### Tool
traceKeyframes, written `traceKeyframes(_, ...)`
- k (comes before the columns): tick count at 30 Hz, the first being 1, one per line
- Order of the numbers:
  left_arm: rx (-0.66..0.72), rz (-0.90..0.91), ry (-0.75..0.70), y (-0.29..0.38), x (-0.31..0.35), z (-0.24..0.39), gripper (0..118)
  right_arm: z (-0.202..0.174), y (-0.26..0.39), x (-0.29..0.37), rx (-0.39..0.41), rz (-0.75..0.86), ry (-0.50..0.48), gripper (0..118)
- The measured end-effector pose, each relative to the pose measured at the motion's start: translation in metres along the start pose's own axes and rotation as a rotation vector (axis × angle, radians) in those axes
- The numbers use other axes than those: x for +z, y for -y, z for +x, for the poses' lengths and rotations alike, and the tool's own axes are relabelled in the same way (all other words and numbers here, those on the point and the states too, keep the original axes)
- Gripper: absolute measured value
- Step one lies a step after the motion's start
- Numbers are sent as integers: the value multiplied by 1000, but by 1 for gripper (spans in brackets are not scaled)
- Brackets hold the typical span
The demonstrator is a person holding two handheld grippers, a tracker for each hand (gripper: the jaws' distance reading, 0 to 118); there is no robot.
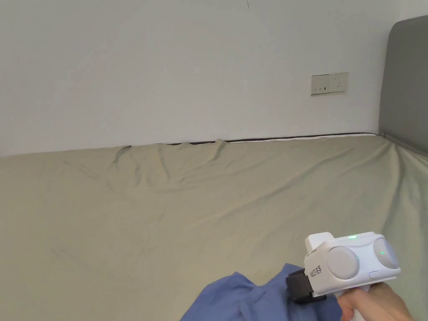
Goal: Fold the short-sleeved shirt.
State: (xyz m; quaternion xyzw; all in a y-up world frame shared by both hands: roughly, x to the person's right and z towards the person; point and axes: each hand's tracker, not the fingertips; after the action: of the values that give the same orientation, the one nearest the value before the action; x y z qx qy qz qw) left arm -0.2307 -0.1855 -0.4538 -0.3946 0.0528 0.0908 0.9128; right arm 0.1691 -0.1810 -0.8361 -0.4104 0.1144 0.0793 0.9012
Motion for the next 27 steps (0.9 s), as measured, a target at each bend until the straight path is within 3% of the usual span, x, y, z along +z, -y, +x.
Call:
traceKeyframes(1,36,-5,22,0,-1,-6,0,-4,2,10,25,31,1,61)
traceKeyframes(2,76,-3,42,0,-1,-10,0,-6,5,18,48,64,71,27)
traceKeyframes(3,108,-4,56,0,-2,-14,0,-7,8,24,66,80,119,0)
traceKeyframes(4,156,-2,74,0,-3,-19,0,2,13,34,13,147,37,0)
traceKeyframes(6,229,-21,103,-4,-6,-27,0,10,16,50,-92,137,20,0)
traceKeyframes(8,284,-26,121,-14,-9,-32,0,22,18,73,-179,157,-63,0)
traceKeyframes(12,303,45,117,-44,-8,-26,0,22,16,139,-58,278,-1,0)
traceKeyframes(16,317,92,188,-88,5,-10,0,28,14,219,-96,403,-49,0)
traceKeyframes(20,224,220,207,-139,52,16,0,30,14,308,-78,580,-17,0)
traceKeyframes(24,103,359,205,-184,126,46,0,36,18,399,-135,729,-29,0)
traceKeyframes(27,18,458,178,-204,182,70,0,38,25,464,-105,861,21,0)
